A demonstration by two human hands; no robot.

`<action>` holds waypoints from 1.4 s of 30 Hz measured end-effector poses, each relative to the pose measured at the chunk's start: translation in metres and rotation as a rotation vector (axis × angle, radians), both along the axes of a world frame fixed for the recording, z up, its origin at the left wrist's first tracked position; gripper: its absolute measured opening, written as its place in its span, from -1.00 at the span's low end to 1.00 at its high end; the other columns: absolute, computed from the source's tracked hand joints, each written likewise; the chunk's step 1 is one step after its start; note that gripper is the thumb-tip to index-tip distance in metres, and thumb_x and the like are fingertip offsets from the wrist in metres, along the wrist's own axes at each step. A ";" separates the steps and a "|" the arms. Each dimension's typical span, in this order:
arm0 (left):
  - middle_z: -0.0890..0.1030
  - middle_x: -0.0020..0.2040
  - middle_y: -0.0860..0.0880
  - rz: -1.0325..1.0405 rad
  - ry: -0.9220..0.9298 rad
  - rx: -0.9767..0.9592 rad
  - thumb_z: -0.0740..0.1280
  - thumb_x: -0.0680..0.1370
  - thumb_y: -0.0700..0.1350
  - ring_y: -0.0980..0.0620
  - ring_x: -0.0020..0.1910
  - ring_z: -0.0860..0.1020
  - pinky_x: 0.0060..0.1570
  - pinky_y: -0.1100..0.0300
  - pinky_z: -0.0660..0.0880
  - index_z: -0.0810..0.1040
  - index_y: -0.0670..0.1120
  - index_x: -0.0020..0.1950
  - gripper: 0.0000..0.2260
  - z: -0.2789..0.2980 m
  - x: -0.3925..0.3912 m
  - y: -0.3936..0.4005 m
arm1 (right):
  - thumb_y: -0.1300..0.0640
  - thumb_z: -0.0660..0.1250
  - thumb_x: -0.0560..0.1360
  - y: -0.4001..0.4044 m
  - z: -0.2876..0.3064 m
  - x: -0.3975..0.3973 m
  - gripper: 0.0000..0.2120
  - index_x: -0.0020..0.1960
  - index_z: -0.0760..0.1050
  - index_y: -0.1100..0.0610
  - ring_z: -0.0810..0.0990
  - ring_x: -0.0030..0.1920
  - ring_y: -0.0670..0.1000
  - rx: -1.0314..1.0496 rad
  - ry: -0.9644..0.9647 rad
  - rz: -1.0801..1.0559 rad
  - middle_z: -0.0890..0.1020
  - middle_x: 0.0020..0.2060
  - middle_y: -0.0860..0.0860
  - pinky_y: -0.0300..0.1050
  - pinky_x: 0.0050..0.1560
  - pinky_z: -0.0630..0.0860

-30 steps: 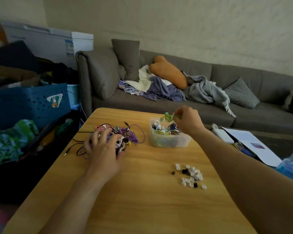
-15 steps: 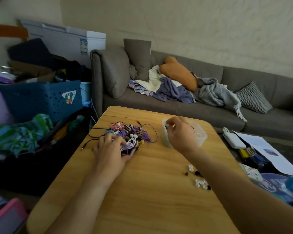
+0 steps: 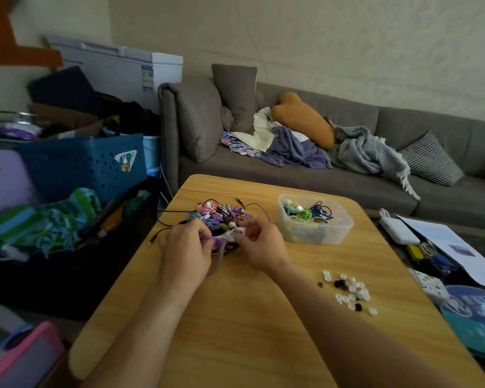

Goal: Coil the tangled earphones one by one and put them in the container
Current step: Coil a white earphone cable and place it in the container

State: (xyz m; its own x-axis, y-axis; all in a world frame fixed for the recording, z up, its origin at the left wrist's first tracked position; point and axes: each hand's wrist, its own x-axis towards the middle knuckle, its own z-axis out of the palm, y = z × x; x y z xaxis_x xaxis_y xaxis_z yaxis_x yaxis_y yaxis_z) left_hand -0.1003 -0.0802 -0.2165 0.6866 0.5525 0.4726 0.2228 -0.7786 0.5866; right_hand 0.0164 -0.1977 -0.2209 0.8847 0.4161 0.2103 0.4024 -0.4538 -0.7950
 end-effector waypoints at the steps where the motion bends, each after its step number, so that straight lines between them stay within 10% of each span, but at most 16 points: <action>1: 0.40 -0.25 0.16 0.017 -0.021 -0.008 0.43 0.50 -0.11 0.08 -0.15 0.40 0.01 0.00 0.42 0.44 0.04 -0.14 -0.83 0.002 -0.001 -0.001 | 0.12 0.44 0.50 -0.004 0.002 0.002 -0.84 0.07 0.57 0.07 0.47 -0.30 -0.18 0.050 0.013 -0.019 0.54 -0.27 -0.11 -0.42 -0.35 0.36; 6: 0.47 -0.07 0.05 0.041 0.011 -0.116 0.35 0.53 -0.22 0.03 0.01 0.48 -0.09 0.18 0.42 0.50 -0.07 0.04 -0.88 0.008 0.001 -0.002 | 0.17 0.40 0.53 -0.019 0.013 0.003 -0.87 0.06 0.56 0.02 0.55 -0.24 -0.11 0.259 0.042 -0.062 0.59 -0.24 -0.07 -0.20 -0.18 0.55; 10: 0.47 0.16 -0.03 -0.048 0.040 -0.111 0.37 0.43 -0.26 -0.02 0.22 0.38 0.22 0.05 0.42 0.45 -0.08 0.23 -0.62 0.012 0.004 -0.015 | 0.24 0.35 0.57 -0.033 0.020 0.003 -0.81 0.14 0.54 0.03 0.65 -0.08 -0.03 0.334 0.053 -0.070 0.65 -0.10 -0.01 -0.08 -0.07 0.64; 16: 0.50 -0.01 0.08 -0.301 -0.239 -0.021 0.29 0.47 -0.02 0.07 0.07 0.43 0.08 0.20 0.39 0.52 -0.06 0.07 -0.78 0.023 0.006 -0.057 | 0.32 0.37 0.53 -0.056 0.036 -0.010 -0.80 0.11 0.56 0.10 0.66 -0.24 -0.11 0.511 0.158 -0.020 0.62 -0.18 -0.01 -0.20 -0.26 0.60; 21: 0.56 -0.01 0.15 -0.402 -0.101 -0.148 0.44 0.45 0.13 0.17 -0.08 0.53 -0.03 0.15 0.52 0.48 0.02 0.25 -0.57 0.014 0.008 -0.081 | 0.37 0.41 0.48 -0.081 0.031 -0.025 -0.81 0.02 0.61 0.14 0.69 -0.17 -0.02 0.532 0.206 0.006 0.70 -0.16 0.07 -0.17 -0.17 0.62; 28: 0.66 -0.25 -0.01 -0.490 0.081 -0.475 0.43 0.50 -0.12 0.00 -0.33 0.66 -0.27 0.00 0.61 0.59 0.03 0.06 -0.84 0.007 0.004 -0.085 | 0.43 0.41 0.46 -0.124 0.019 -0.043 -0.78 0.07 0.60 0.24 0.71 -0.09 0.13 0.527 0.456 0.136 0.71 -0.06 0.18 0.01 0.02 0.66; 42: 0.64 -0.20 -0.20 -0.638 0.117 -1.158 0.40 0.46 -0.35 -0.11 -0.32 0.56 -0.31 0.08 0.51 0.53 -0.21 0.13 -0.74 0.014 0.006 -0.111 | 0.30 0.47 0.46 -0.153 0.013 -0.048 -0.74 0.15 0.61 0.17 0.68 -0.17 0.05 0.403 0.518 0.182 0.69 -0.03 0.17 -0.10 -0.14 0.63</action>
